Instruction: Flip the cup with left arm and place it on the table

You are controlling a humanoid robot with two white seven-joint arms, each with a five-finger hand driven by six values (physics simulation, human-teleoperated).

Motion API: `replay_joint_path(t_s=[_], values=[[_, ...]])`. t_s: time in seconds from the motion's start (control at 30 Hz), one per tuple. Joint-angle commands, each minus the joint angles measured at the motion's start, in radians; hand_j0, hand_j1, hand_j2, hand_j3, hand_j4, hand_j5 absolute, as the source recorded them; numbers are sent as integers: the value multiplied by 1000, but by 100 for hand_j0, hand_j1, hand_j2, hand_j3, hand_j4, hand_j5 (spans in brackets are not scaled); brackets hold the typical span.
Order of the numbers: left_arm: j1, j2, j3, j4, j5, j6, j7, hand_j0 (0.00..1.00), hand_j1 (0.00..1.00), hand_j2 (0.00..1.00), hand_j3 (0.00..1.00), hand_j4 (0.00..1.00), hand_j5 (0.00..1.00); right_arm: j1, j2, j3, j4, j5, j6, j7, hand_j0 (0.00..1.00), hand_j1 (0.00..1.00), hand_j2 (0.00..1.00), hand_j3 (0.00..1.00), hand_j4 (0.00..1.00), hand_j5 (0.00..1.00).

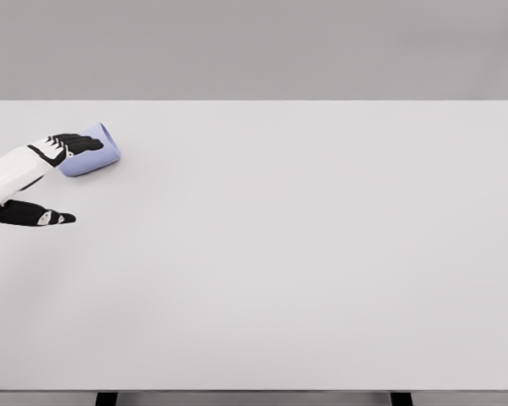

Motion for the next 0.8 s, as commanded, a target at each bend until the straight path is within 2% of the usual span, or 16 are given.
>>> replay_joint_path(t_s=[0.0,0.07,0.13,0.2,0.27,0.3,0.33,0.37,0.4,0.43,0.47,0.5,0.57,0.63,0.67,0.77], values=[[0,-2,-1,0,9,2,0,100,100,100,100,100,100,0,0,1,2,0,0,2,100,100,100,100,100,100],[0,-4,1,0,9,2,0,100,100,100,100,100,100,0,0,0,2,0,0,2,100,100,100,100,100,100],[-8,-66,15,12,8,2,-3,100,100,100,100,100,100,0,0,0,3,0,0,0,100,100,100,100,100,100],[-15,-100,27,38,11,2,-55,100,100,100,100,100,100,0,0,0,3,0,0,0,100,100,100,100,100,100],[-103,-151,30,38,3,17,-146,100,100,100,100,100,100,0,0,0,3,0,0,0,100,100,100,100,100,100],[-175,-157,27,56,-5,105,-224,100,100,100,100,100,100,0,0,0,3,0,0,0,100,100,100,100,100,100],[-234,-125,0,81,-3,253,-226,100,100,100,100,100,100,0,0,0,3,0,0,0,100,100,100,100,100,100],[-296,-82,-68,79,14,454,-215,100,100,100,100,100,100,0,0,0,3,0,0,2,100,100,100,100,100,100],[-391,-71,-186,56,86,692,-76,100,100,100,100,100,100,0,0,0,3,0,0,2,100,100,100,100,100,100],[-434,-63,-249,52,151,784,45,100,100,100,100,100,100,0,0,0,3,0,0,0,100,100,100,100,100,100],[-517,-36,-427,49,293,883,271,100,100,100,100,100,100,0,0,0,3,0,0,2,100,100,100,100,100,100],[-534,-1,-523,47,328,864,299,100,100,100,100,100,100,0,0,0,3,0,0,2,100,100,100,100,100,100],[-546,16,-609,44,359,857,273,100,100,100,100,100,100,0,0,0,3,0,0,0,100,100,100,100,100,100],[-554,85,-639,44,560,867,227,100,100,100,100,100,100,0,0,0,3,0,0,2,100,100,100,100,100,100],[-555,111,-640,44,606,878,225,100,100,100,100,100,100,0,0,0,3,0,0,0,100,100,100,100,100,100],[-555,144,-642,13,604,1002,236,100,100,100,100,100,100,0,0,0,3,0,0,0,100,100,100,100,100,100]])
